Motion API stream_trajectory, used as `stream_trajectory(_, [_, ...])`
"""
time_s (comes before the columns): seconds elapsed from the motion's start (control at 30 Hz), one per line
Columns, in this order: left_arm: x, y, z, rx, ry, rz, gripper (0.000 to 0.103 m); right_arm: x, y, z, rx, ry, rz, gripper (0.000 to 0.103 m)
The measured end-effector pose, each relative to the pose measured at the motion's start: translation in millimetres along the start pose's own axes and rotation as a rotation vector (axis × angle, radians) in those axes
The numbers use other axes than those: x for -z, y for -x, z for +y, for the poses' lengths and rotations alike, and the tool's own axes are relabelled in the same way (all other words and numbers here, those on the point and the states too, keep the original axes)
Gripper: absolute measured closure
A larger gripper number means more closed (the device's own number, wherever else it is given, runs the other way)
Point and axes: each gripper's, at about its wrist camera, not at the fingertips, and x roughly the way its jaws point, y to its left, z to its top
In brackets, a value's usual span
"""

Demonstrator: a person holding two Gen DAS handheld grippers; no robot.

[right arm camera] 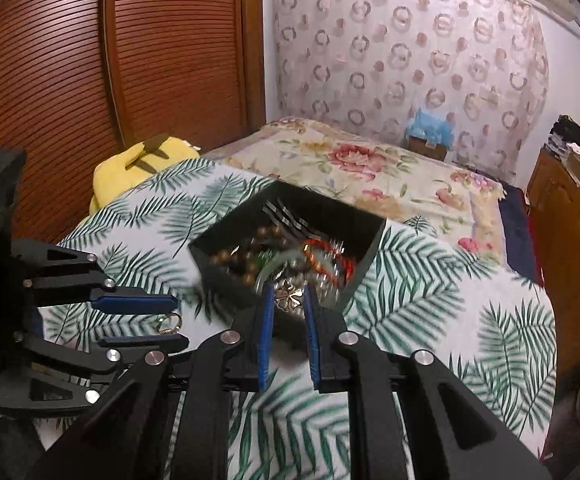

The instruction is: Organize jewelry

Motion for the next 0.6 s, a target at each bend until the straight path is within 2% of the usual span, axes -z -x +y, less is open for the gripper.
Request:
stream_trajectory(0.3, [-27.0,-7.2,25.0,-0.036,0.052,-0.032,0.079,-20.5,-30.0,-8.8,-0.002,-0.011,0.035,0.083])
stream_trajectory(0.37, [-31.4,-9.6,28.9,-0.043,0.060,-0.034,0.079,-21.3,-30.6,-11.7,-0.001,-0.017,0.033,0.079])
stream_trajectory(0.6, [-42.0,-19.8,38.9,-0.061,0.075,-0.039,0.079,-17.5,-23.2,-21.9,0.004,-0.059,0.014,0.079])
